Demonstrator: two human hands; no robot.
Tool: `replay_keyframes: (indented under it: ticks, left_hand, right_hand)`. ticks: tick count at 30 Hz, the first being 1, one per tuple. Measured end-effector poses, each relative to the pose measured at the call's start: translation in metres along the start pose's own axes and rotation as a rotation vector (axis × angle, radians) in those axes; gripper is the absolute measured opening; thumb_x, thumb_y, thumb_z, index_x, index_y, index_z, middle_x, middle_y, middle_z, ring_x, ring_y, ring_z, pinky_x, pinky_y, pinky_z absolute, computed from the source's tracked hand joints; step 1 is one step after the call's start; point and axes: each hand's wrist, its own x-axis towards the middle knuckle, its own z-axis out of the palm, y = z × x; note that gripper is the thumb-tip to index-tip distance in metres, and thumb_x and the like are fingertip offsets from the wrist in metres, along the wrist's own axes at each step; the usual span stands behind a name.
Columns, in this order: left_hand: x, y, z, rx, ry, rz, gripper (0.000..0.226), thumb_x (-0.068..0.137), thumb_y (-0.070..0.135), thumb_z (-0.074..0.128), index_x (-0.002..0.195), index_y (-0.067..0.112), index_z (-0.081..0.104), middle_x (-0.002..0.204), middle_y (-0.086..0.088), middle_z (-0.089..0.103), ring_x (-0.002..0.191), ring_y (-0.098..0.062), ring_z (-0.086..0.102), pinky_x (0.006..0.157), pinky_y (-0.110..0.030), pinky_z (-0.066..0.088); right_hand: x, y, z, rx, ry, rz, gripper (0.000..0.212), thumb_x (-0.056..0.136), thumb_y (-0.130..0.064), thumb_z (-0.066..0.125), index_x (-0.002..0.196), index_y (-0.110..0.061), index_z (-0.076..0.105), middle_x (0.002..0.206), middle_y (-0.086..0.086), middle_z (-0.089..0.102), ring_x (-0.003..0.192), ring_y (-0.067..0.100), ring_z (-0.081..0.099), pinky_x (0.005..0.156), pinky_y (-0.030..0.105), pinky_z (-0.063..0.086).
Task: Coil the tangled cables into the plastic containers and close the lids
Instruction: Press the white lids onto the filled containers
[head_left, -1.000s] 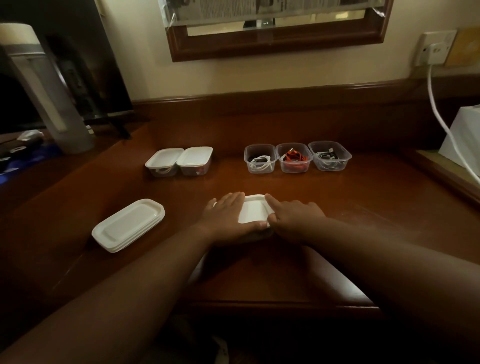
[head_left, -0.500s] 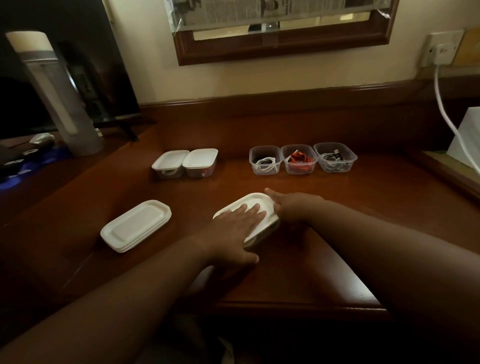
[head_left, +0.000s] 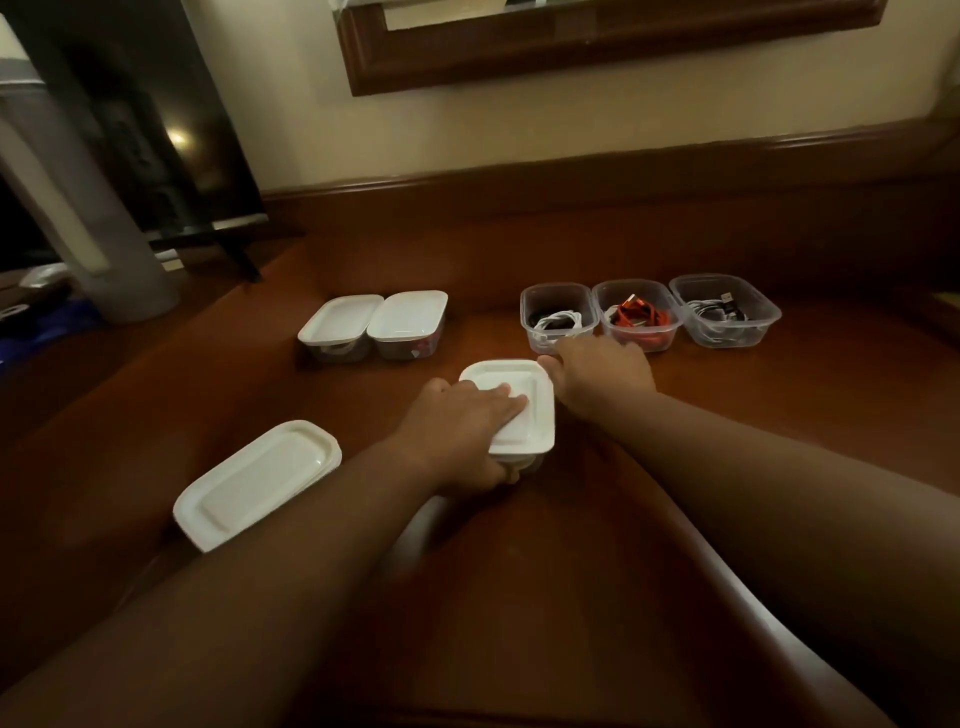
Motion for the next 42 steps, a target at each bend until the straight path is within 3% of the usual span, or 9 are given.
replay_keyframes:
  ticks: [2,6,13,20,24,27,30,37,42]
  left_hand:
    - [0.024,-0.018,0.005,-0.001,-0.008,-0.038,0.087,0.084,0.066,0.059,0.156,0.034,0.02,0.164,0.005,0.023,0.143,-0.022,0.033,0.109,-0.042,0.025]
    - [0.077,-0.059,0.014,0.047,-0.054,-0.098,0.089,0.084,0.066,0.059,0.156,0.033,0.019,0.164,0.004,0.024,0.144,-0.022,0.032,0.116,-0.049,0.015]
    - [0.151,-0.105,0.031,0.063,-0.06,-0.136,0.086,0.084,0.065,0.055,0.155,0.03,0.022,0.161,-0.005,0.024,0.145,-0.024,0.031,0.121,-0.053,-0.002]
    - [0.169,-0.107,0.031,0.037,-0.05,-0.165,0.094,0.082,0.065,0.057,0.156,0.03,0.012,0.16,-0.005,0.029,0.146,-0.024,0.031,0.12,-0.058,-0.005]
    - [0.136,-0.099,0.015,-0.116,-0.02,-0.194,0.11,0.077,0.066,0.068,0.157,0.036,-0.001,0.165,-0.006,0.013,0.15,-0.029,0.021,0.119,-0.053,0.017]
    - [0.089,-0.086,-0.003,-0.177,0.104,-0.244,0.082,0.084,0.06,0.063,0.153,0.034,0.026,0.154,-0.003,0.04,0.135,-0.027,0.045,0.107,-0.048,0.039]
    - [0.023,-0.073,-0.014,-0.215,0.075,-0.296,0.042,0.089,0.048,0.06,0.128,0.033,0.057,0.127,0.004,0.061,0.111,-0.018,0.059,0.091,-0.039,0.051]
    - [-0.107,-0.077,0.011,-0.237,-0.078,-0.525,0.024,0.086,0.043,0.061,0.106,0.03,0.066,0.118,0.004,0.064,0.104,-0.018,0.061,0.087,-0.035,0.053]
    - [-0.142,-0.078,0.026,-0.241,0.039,-0.599,0.04,0.088,0.033,0.06,0.128,0.029,0.06,0.138,0.004,0.051,0.122,-0.02,0.055,0.097,-0.033,0.047]
  right_hand:
    - [0.018,0.004,0.008,-0.066,0.072,-0.095,0.046,0.101,-0.045,0.04,0.138,-0.018,0.048,0.139,0.01,0.05,0.13,0.03,0.043,0.107,0.048,0.034]
    - [0.049,0.011,0.018,-0.193,0.004,-0.149,0.062,0.097,-0.04,0.053,0.15,-0.019,0.03,0.154,0.011,0.034,0.143,0.032,0.029,0.116,0.05,0.024]
    - [0.083,0.026,0.034,-0.253,0.031,-0.188,0.043,0.1,-0.024,0.048,0.143,-0.022,0.045,0.14,0.007,0.056,0.127,0.029,0.05,0.11,0.047,0.033]
    - [0.078,0.028,0.03,-0.249,0.024,-0.24,0.04,0.1,-0.026,0.049,0.14,-0.026,0.048,0.141,0.004,0.055,0.127,0.028,0.047,0.105,0.047,0.035]
    - [0.052,0.019,0.017,-0.225,-0.02,-0.234,0.034,0.101,-0.026,0.047,0.135,-0.026,0.051,0.139,0.004,0.057,0.125,0.028,0.047,0.103,0.048,0.034]
    - [0.022,0.01,0.006,-0.214,-0.062,-0.249,0.033,0.101,-0.028,0.048,0.134,-0.027,0.052,0.137,0.004,0.057,0.124,0.028,0.047,0.101,0.047,0.035]
    - [-0.014,-0.002,-0.005,-0.227,-0.111,-0.294,0.036,0.1,-0.027,0.053,0.135,-0.027,0.051,0.138,0.005,0.057,0.125,0.027,0.047,0.102,0.047,0.036]
    - [-0.097,-0.022,-0.025,-0.174,-0.159,-0.499,0.042,0.096,-0.026,0.057,0.138,-0.03,0.049,0.146,-0.003,0.049,0.133,0.023,0.043,0.107,0.042,0.033]
    - [-0.139,-0.017,-0.025,-0.016,-0.155,-0.514,0.041,0.096,-0.053,0.047,0.127,-0.028,0.056,0.148,0.0,0.044,0.133,0.02,0.039,0.11,0.036,0.027]
